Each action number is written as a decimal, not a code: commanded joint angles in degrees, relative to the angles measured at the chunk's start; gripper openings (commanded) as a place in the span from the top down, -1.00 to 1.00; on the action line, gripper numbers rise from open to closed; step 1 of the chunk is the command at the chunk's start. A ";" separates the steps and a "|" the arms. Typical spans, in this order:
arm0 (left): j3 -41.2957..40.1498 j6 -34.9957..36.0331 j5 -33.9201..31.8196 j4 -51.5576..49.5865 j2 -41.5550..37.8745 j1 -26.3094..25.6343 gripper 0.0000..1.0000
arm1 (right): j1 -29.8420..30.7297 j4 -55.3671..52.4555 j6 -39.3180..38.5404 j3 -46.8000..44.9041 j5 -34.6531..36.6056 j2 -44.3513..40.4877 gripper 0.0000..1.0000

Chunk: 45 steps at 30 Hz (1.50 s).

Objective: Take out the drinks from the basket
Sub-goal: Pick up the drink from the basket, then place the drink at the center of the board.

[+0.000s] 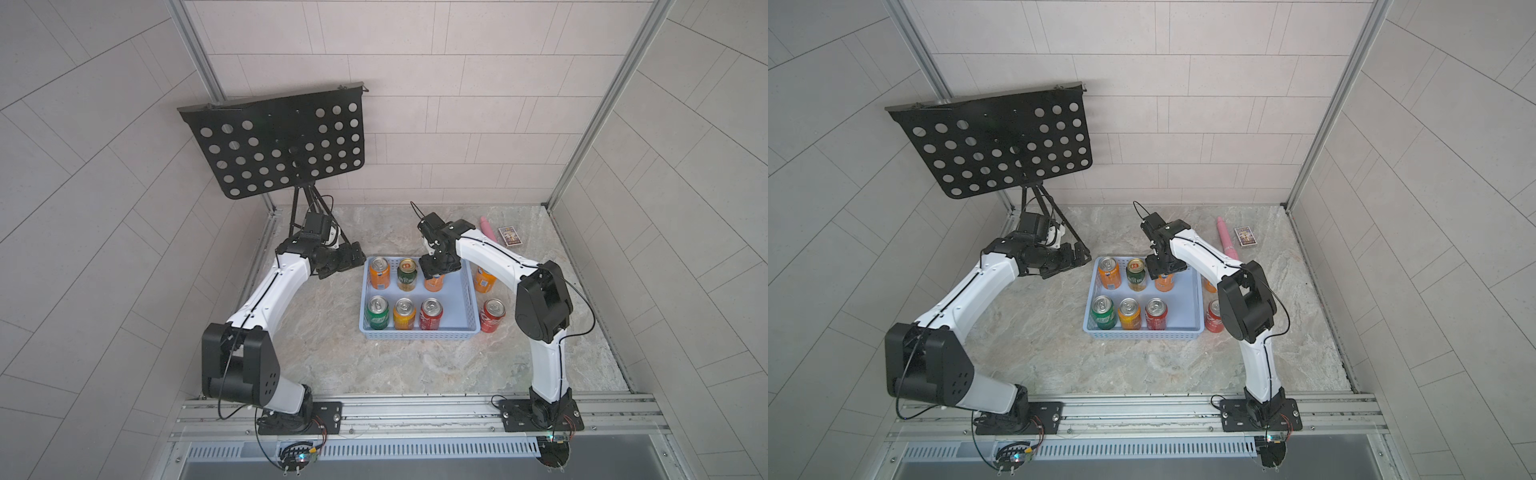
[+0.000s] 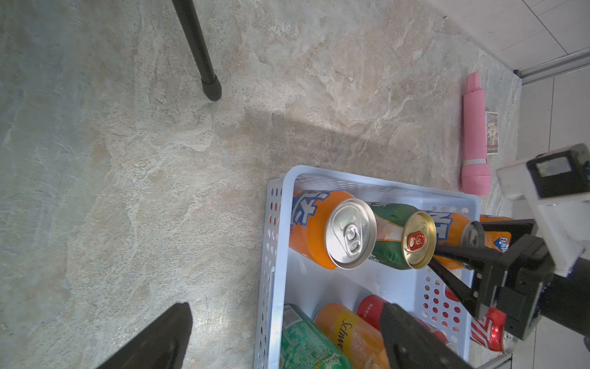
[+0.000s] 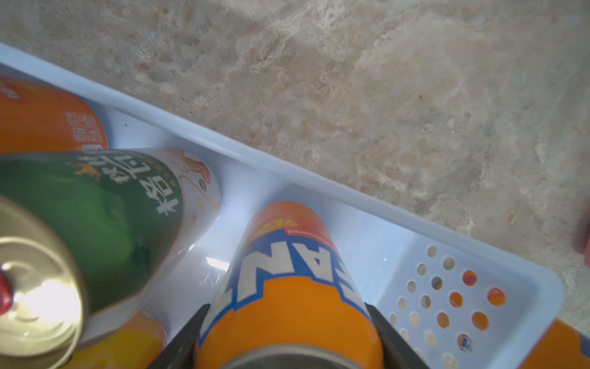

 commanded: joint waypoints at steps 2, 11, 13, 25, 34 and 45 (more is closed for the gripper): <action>0.16 0.19 -0.07 -1.10 -1.19 -0.02 -1.00 | -0.29 -2.23 0.32 2.27 2.07 -7.77 0.34; 0.14 0.15 -0.07 -1.08 -1.26 -0.05 -1.00 | -3.13 -4.46 -0.68 8.64 1.79 -9.89 0.37; 0.14 0.19 -0.24 -1.07 -1.38 0.01 -1.00 | -4.07 -5.48 -1.10 11.68 0.99 -9.16 0.38; 0.20 0.19 0.00 -0.96 -1.12 0.00 -1.00 | -8.08 -13.71 -3.78 36.55 -0.80 8.25 0.38; 0.14 0.00 0.76 -0.90 -0.30 0.01 -1.00 | -10.94 -11.81 -4.06 42.99 -0.98 16.79 0.38; 0.32 -0.40 1.65 -0.85 0.45 -0.02 -1.00 | -11.38 -12.04 -6.22 42.40 -1.84 20.29 0.38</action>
